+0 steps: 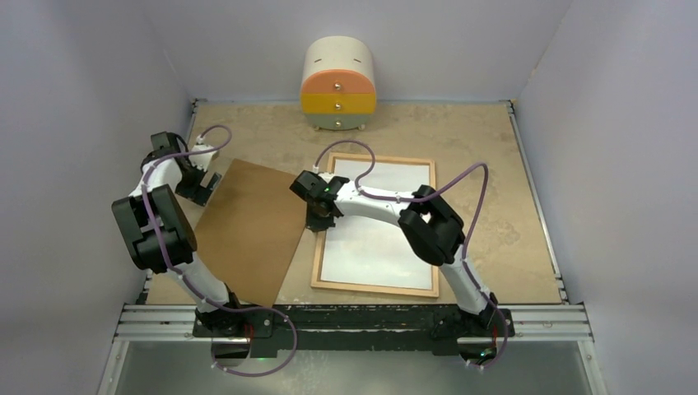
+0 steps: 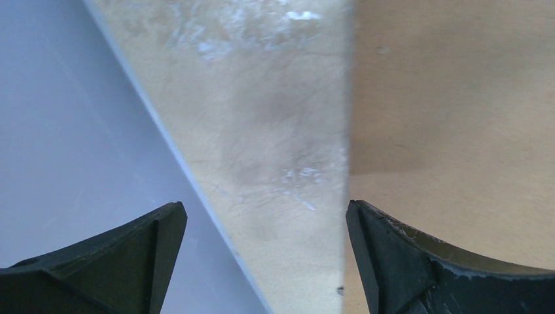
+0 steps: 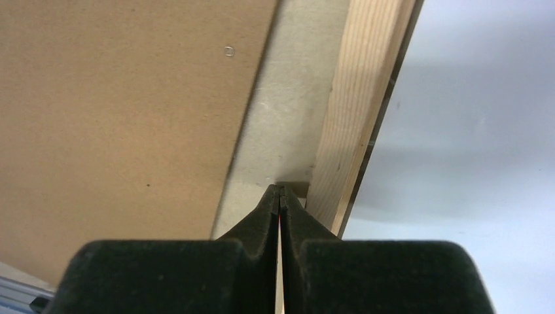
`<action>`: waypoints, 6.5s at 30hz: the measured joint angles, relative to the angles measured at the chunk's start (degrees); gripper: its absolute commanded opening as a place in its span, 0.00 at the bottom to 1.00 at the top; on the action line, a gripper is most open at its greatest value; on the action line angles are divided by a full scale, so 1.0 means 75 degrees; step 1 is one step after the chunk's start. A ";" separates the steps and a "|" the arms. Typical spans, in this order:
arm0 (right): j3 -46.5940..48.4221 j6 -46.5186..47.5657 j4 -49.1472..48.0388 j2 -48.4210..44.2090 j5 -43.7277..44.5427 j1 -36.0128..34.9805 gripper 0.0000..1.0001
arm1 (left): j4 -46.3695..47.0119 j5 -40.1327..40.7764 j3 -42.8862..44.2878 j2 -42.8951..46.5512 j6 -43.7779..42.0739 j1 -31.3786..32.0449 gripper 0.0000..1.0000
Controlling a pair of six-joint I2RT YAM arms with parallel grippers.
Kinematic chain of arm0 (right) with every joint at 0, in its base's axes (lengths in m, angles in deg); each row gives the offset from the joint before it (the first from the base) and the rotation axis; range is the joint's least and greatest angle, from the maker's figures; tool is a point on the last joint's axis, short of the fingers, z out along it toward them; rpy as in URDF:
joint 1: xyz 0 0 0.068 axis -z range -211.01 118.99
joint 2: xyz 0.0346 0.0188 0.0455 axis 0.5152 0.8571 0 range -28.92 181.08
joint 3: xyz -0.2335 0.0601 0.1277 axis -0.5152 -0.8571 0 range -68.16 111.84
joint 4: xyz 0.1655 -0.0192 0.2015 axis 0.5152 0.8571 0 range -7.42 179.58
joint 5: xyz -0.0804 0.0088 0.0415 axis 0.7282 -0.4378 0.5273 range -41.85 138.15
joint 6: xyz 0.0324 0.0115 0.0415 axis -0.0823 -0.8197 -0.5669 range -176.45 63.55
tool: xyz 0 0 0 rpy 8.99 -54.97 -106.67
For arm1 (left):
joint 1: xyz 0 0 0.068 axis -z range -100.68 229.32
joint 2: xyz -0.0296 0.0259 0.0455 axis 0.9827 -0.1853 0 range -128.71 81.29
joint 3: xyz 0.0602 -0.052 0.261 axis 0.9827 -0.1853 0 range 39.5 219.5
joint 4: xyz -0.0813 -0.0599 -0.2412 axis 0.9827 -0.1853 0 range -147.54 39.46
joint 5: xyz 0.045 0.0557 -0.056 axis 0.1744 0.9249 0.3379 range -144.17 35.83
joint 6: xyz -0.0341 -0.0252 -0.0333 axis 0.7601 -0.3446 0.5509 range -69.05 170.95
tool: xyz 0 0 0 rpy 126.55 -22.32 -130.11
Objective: Put the photo into the frame
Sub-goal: Move the photo frame to the center of the board, then pick up the photo frame item at the center of the board, then turn over the photo frame item on the photo frame.
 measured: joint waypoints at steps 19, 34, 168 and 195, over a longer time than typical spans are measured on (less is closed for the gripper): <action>-0.0831 -0.0527 -0.1046 -0.0644 -0.0402 0.0029 0.99 | 0.1600 0.1014 -0.1032 -0.0082 -0.0079 -0.0146 0.93; -0.1186 -0.1865 -0.2745 -0.0466 -0.1431 -0.0219 0.94 | 0.1393 0.0425 -0.1107 -0.0096 -0.0452 -0.0204 0.80; -0.5421 -0.6298 -0.5799 -0.6627 -0.3086 0.2964 0.00 | -0.3902 -0.7933 -0.0052 0.5974 -0.8585 0.1370 0.16; -0.2903 0.3567 -0.1682 -0.7568 -0.4992 0.3687 0.99 | -0.4561 -0.7665 0.1603 0.4975 -0.8603 0.1428 0.00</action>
